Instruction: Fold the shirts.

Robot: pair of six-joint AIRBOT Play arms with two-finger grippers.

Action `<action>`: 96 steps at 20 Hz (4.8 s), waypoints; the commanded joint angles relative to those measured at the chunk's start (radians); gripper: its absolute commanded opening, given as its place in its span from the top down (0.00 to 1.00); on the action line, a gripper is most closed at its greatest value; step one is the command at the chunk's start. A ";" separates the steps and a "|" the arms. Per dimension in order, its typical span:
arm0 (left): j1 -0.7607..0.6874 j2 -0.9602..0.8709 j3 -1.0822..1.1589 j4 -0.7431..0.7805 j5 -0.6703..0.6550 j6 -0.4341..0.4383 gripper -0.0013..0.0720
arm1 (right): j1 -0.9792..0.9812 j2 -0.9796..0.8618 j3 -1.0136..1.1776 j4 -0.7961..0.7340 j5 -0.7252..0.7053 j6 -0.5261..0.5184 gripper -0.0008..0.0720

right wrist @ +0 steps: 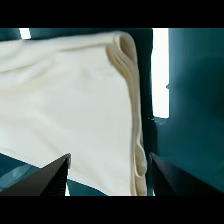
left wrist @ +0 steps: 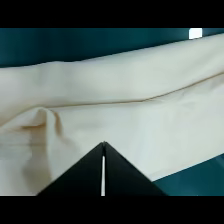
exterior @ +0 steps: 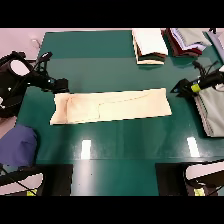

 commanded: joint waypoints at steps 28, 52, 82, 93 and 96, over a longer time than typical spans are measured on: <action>-0.473 -0.573 0.343 -0.153 0.308 -0.126 0.95 | 0.503 0.259 0.293 0.292 -0.089 0.060 0.97; 0.068 -0.017 0.603 0.162 -0.062 -0.097 0.95 | 0.862 -0.054 0.361 0.053 -0.345 0.061 0.37; -0.230 -0.069 0.597 0.080 -0.055 -0.043 0.95 | 0.525 -0.132 0.386 0.072 -0.249 0.117 0.97; -0.331 -0.069 0.597 0.074 -0.003 -0.049 0.95 | -0.203 0.150 0.283 -0.045 -0.210 0.140 0.97; -0.331 -0.069 0.597 0.075 -0.003 -0.074 0.95 | -0.289 0.142 0.283 -0.038 -0.276 0.136 0.97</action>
